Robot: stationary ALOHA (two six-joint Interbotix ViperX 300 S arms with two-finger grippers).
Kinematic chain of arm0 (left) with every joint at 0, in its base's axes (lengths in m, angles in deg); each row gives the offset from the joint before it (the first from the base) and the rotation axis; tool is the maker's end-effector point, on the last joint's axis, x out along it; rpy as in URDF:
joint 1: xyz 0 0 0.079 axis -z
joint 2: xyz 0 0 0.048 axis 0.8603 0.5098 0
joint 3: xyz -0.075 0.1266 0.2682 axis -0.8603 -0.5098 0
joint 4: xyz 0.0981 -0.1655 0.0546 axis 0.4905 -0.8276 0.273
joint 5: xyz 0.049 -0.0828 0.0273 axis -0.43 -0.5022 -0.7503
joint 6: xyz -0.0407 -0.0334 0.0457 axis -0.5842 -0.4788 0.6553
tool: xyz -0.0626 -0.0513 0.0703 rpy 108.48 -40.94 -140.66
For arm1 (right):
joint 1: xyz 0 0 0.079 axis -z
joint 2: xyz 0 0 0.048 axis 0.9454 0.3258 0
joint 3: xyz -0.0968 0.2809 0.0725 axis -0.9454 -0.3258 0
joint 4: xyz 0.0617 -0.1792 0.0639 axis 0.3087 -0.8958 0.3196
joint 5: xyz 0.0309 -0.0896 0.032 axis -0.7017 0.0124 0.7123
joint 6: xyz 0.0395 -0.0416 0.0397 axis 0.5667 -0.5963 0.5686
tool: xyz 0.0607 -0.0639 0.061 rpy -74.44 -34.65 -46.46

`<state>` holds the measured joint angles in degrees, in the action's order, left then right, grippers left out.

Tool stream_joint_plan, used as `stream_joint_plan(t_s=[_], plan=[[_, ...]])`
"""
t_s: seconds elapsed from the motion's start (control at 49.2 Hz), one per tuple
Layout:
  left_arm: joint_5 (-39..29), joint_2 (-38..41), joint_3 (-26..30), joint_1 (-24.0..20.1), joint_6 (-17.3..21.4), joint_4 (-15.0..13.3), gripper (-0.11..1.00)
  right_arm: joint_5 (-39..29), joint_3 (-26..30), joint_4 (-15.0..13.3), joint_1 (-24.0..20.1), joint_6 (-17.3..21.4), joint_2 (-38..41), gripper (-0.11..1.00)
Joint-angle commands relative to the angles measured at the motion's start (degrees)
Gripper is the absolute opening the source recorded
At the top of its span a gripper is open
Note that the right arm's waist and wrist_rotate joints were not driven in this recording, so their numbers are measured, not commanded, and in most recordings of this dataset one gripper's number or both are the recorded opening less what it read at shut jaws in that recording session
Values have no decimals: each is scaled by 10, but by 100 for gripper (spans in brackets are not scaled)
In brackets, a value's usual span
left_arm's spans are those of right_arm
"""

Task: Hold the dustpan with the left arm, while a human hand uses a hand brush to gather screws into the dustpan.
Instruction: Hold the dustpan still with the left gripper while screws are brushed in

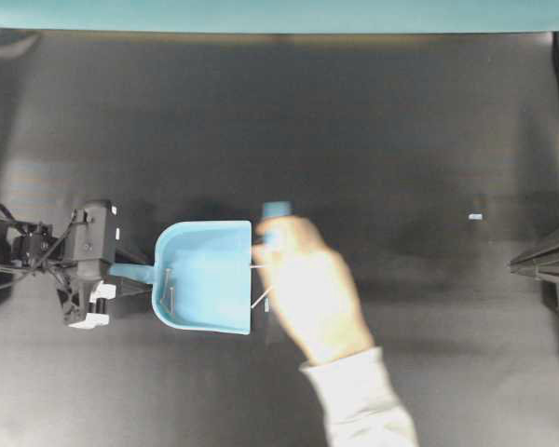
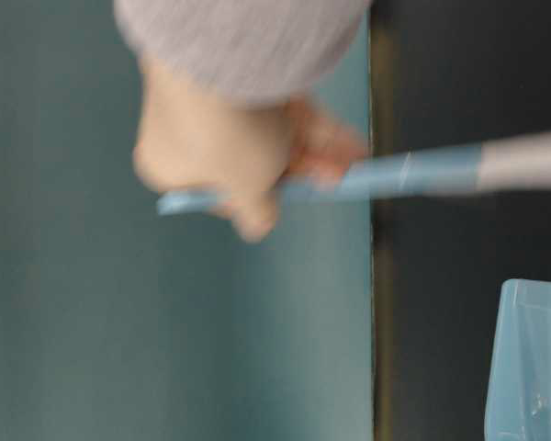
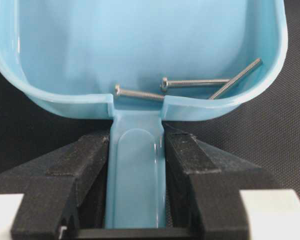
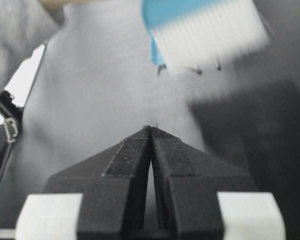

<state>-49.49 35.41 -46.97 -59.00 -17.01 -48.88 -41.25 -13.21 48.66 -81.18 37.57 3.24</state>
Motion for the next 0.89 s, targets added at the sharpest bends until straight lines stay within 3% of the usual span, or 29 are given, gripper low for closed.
stream_joint_plan(t_s=[0.0, 0.874], plan=[[11, -3, -2, -2, -1, 2, 29, 5, 4, -1, 0, 0, 3, 0], [35, 2, -12, -10, 3, 2, 29, 5, 4, -1, 0, 0, 3, 0]])
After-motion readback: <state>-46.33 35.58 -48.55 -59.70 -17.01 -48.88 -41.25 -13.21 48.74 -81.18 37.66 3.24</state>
